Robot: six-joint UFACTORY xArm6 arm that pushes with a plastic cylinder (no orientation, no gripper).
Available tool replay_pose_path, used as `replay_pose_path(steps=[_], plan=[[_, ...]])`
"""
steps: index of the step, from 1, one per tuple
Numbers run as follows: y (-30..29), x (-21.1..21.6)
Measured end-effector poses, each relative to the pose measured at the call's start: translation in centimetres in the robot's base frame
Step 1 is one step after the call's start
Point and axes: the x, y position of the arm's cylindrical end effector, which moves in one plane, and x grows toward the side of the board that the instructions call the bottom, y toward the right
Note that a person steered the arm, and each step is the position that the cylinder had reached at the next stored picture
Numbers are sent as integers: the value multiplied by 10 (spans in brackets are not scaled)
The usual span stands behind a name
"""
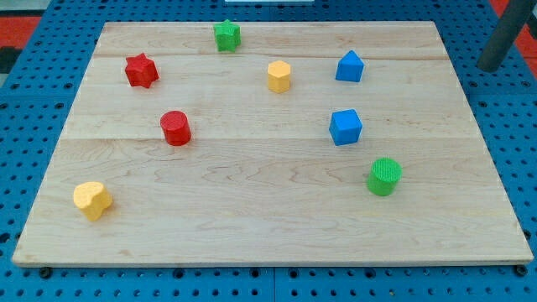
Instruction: Move the blue cube to the bottom of the blue triangle
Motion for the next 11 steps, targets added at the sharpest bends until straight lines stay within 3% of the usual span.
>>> replay_pose_path(steps=[1, 2, 11], plan=[[-63, 110], [-107, 163], [-261, 133]])
